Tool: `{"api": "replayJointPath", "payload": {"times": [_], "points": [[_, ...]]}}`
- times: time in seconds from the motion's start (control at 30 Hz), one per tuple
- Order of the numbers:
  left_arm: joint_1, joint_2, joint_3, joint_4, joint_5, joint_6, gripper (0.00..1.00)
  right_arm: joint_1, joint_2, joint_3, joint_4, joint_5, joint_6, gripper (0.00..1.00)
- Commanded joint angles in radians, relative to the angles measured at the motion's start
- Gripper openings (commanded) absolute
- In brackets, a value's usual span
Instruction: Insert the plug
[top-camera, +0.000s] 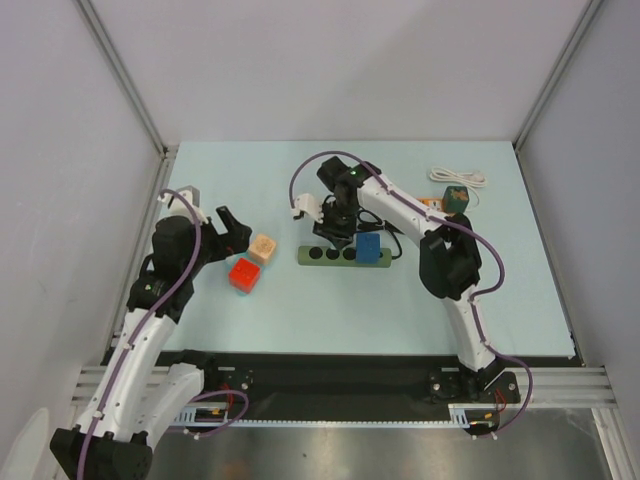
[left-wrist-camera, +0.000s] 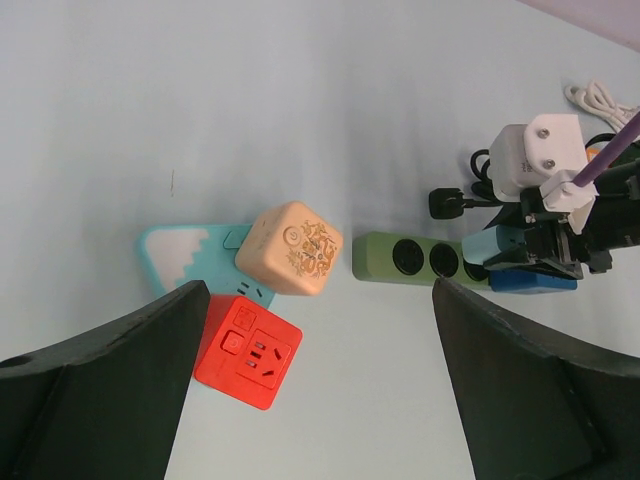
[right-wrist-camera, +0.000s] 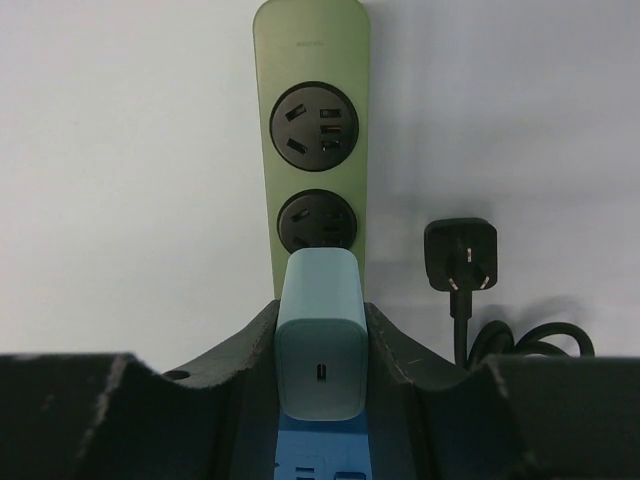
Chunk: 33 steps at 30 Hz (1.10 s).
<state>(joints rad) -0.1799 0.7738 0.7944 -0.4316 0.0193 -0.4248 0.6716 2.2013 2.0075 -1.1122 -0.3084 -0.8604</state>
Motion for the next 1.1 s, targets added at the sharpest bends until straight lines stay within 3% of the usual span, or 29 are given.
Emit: {"api": "replayJointPath", "payload": {"times": [0.0, 0.83, 1.07], "points": [[0.010, -0.018, -0.012, 0.016, -0.018, 0.027, 1.00, 0.026, 0.012, 0.062, -0.024, 0.026, -0.054, 0.00], [0.010, -0.002, -0.003, 0.014, -0.018, 0.024, 1.00, 0.051, 0.075, 0.076, 0.023, 0.115, -0.081, 0.00], [0.010, -0.004, -0.003, 0.013, -0.018, 0.024, 1.00, 0.051, 0.083, 0.001, 0.046, 0.098, -0.063, 0.00]]}}
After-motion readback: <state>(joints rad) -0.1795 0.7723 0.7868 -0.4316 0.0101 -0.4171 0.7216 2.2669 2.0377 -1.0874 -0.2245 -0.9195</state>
